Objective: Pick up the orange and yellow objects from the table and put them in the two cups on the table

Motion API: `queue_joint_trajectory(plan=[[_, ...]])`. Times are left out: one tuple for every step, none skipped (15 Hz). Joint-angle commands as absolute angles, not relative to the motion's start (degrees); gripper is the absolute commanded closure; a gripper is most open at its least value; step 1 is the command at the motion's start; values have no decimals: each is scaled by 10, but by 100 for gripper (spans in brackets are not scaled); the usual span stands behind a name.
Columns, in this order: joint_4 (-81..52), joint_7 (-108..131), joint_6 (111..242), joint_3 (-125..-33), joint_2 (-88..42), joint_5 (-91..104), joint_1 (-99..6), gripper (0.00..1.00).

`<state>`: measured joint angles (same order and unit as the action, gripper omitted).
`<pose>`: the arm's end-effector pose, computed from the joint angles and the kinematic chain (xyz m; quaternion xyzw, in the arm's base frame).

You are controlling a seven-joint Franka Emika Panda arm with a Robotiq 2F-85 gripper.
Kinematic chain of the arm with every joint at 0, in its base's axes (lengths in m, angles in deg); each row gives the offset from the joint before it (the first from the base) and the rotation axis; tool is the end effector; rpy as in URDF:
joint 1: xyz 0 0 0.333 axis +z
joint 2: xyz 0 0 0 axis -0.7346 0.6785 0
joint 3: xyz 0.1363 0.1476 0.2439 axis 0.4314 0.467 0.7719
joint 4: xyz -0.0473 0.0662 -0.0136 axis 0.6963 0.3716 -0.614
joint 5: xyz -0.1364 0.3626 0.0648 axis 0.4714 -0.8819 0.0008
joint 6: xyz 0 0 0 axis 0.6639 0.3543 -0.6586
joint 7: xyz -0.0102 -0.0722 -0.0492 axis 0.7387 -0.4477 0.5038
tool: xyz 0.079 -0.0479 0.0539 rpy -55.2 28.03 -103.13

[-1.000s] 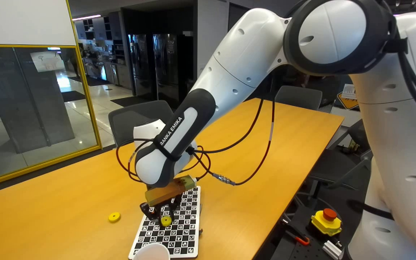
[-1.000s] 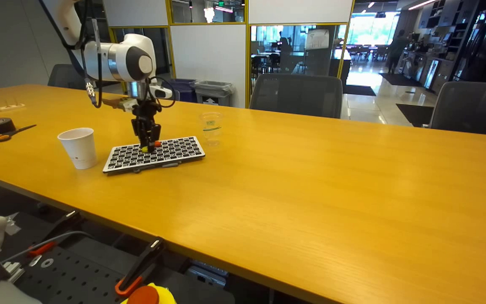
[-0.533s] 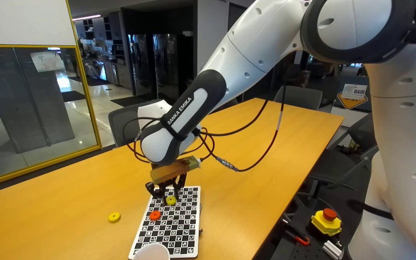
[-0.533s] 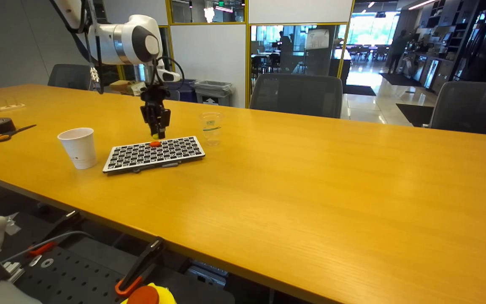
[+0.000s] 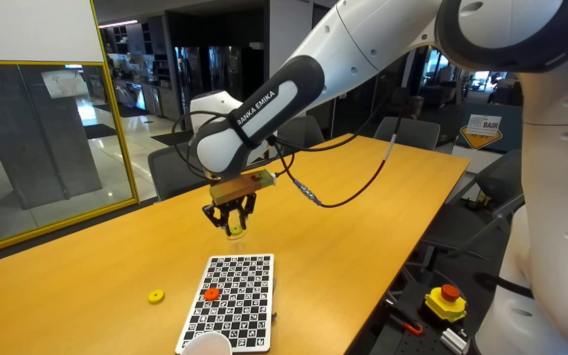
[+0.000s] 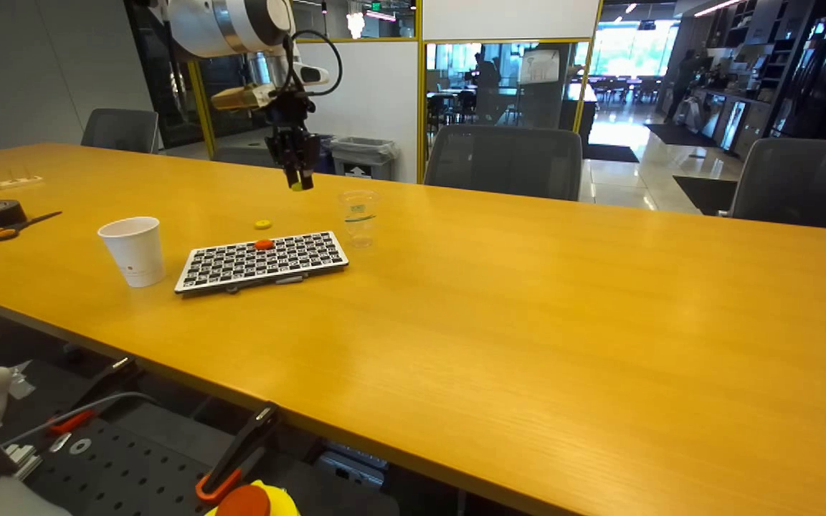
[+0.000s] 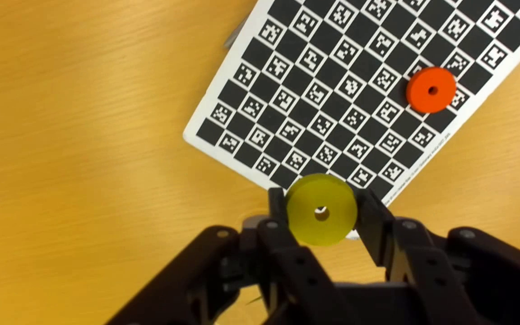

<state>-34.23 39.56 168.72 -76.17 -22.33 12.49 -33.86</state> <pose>0.5918 0.1232 0.3203 0.9898 -0.1239 0.0037 0.0699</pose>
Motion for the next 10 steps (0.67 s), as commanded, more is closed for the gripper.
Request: queue_joint_trajectory(plan=[[-272, 369, 1650, -759, -196, 139, -356, 77], [-260, 364, 1647, -760, -191, 140, -359, 77], [-246, 358, 1643, -761, -183, 140, -363, 77], [-235, 350, 1643, -762, -173, 139, -368, 77], [-221, 341, 1643, -762, -162, 135, -373, 77], [-211, 331, 1643, -763, -151, 132, -378, 77], [-197, 320, 1642, -763, -138, 126, -384, 77], [-187, 311, 1641, -763, -127, 124, -389, 77], [-175, 302, 1641, -764, -115, 123, -394, 77], [-164, 293, 1639, -765, -104, 120, -399, 77]])
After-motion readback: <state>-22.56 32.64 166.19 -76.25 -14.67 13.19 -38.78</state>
